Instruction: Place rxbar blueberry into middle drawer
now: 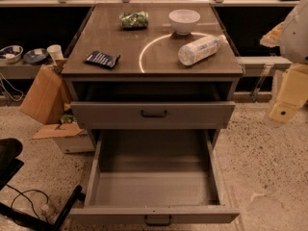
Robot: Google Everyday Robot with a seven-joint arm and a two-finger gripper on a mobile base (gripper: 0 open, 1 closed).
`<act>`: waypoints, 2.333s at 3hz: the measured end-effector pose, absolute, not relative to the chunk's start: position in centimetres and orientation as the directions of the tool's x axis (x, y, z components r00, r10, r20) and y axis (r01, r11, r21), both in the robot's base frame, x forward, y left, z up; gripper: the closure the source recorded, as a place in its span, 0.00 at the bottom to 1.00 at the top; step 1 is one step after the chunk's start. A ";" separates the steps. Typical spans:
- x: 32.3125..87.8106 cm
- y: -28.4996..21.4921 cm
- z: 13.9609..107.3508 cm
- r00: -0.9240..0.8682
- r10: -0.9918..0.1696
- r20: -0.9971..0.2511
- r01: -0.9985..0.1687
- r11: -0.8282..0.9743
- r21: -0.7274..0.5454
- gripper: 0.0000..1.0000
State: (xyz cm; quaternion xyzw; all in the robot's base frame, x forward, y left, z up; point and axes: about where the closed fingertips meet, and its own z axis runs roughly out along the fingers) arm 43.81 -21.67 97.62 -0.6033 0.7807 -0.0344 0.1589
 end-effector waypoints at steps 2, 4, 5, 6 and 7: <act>46.3 -21.7 97.9 -0.190 -0.952 -0.239 -0.921 0.257 -0.292 0.00; 56.6 -19.2 98.2 -0.110 -0.860 -0.498 -0.882 0.315 -0.349 0.00; 62.6 -16.5 97.2 -0.078 -0.745 -0.662 -0.854 0.393 -0.341 0.00; 62.5 -16.4 97.2 -0.078 -0.746 -0.662 -0.855 0.391 -0.340 0.00; 65.1 -11.2 95.8 -0.056 -0.669 -0.741 -0.881 0.382 -0.279 0.00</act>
Offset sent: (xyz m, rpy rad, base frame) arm 0.0691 -0.0012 0.0036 0.0615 -0.1403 0.0564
